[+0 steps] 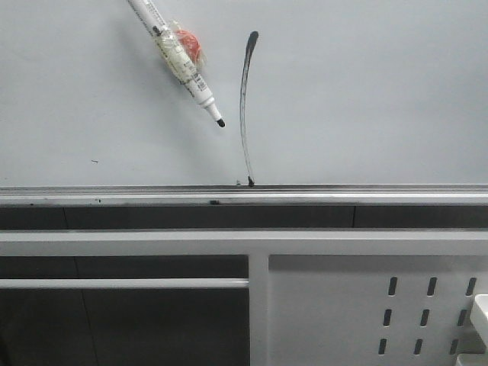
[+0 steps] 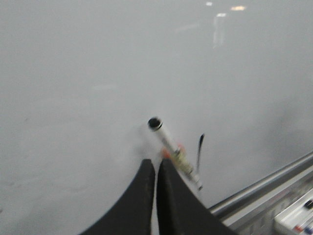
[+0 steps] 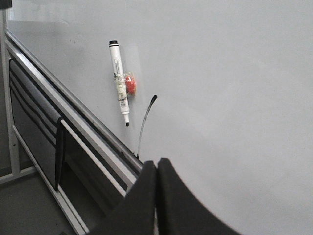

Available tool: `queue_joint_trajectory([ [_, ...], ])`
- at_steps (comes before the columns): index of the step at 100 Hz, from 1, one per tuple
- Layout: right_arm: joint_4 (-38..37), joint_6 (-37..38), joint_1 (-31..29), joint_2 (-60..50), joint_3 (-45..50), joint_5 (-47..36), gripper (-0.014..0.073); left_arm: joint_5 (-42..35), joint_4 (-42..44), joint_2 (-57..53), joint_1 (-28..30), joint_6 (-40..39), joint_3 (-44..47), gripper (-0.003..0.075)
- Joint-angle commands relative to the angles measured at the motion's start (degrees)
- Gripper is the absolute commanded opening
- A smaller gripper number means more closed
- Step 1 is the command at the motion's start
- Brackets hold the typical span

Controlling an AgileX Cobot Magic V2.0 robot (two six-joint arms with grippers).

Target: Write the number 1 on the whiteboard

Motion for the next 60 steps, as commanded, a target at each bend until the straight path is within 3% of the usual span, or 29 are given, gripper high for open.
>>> queue_joint_trajectory([
  [1,-2.0,0.1,0.1,0.6,-1.2,-3.9,-0.0056,-3.6,5.9,-1.8,5.5,-3.5,3.4,-0.0020],
  [8,-2.0,0.1,0.1,0.6,-1.2,-3.9,-0.0056,-2.9,8.3,-5.3,10.8,-7.1,7.3,-0.0020],
  [17,-2.0,0.1,0.1,0.6,-1.2,-3.9,-0.0056,-0.2,17.9,-11.3,16.4,-13.2,11.3,-0.0020],
  [25,-2.0,0.1,0.1,0.6,-1.2,-3.9,-0.0056,2.5,25.9,-15.8,22.0,-23.2,14.4,-0.0020],
  [34,-2.0,0.1,0.1,0.6,-1.2,-3.9,-0.0056,7.8,26.6,-19.2,27.6,-29.4,16.4,-0.0020],
  [52,-2.0,0.1,0.1,0.6,-1.2,-3.9,-0.0056,23.9,27.2,-21.5,33.8,-29.7,16.3,-0.0020],
  [60,-2.0,0.1,0.1,0.6,-1.2,-3.9,-0.0056,26.4,27.2,-23.1,35.2,-29.7,16.3,-0.0020],
])
